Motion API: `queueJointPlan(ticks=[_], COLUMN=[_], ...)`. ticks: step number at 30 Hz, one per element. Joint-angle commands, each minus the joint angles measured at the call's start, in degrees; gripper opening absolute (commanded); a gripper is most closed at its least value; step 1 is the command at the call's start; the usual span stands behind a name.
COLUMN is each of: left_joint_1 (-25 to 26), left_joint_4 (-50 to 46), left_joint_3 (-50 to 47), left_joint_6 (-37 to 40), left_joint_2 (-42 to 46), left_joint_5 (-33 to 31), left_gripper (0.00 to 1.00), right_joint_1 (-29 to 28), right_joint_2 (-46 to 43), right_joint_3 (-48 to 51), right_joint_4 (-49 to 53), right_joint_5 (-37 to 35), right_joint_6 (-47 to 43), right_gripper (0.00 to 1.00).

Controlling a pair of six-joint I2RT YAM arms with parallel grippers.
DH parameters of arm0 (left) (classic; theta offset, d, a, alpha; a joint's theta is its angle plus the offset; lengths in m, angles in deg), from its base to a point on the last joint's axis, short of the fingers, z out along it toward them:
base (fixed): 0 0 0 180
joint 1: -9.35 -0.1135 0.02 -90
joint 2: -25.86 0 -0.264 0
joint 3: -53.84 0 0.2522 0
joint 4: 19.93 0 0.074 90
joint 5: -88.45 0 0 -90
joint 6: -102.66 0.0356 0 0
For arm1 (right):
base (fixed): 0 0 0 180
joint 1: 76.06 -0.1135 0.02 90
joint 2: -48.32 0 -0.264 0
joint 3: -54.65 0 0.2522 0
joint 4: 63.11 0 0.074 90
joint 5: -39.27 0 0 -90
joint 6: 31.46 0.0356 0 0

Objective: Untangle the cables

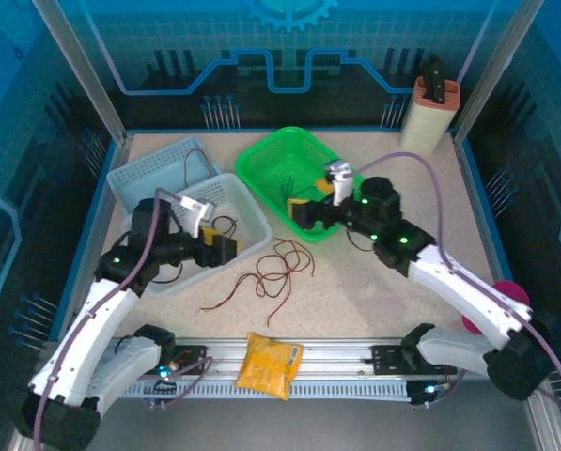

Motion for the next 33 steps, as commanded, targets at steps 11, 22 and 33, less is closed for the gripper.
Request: queueJointPlan(ticks=[11,22,33], left_joint_1=[15.79,15.74,15.41], left_joint_4=[-12.56,-12.54,-13.11], left_joint_3=[10.11,5.97,2.11], left_joint_6=[25.23,24.03,20.14], left_joint_2=[-16.02,-12.27,-7.98], left_joint_5=[-8.1,-4.39,-8.5], left_gripper=[0.71,0.71,0.72], right_joint_1=[8.05,-10.14,-14.68], right_joint_2=[-11.19,2.76,18.48], right_joint_3=[11.97,14.72,9.32], right_joint_4=[28.72,14.85,7.95], right_joint_5=[18.47,6.8,1.66], right_joint_6=[13.35,27.76,35.39], right_gripper=[0.73,0.66,0.5])
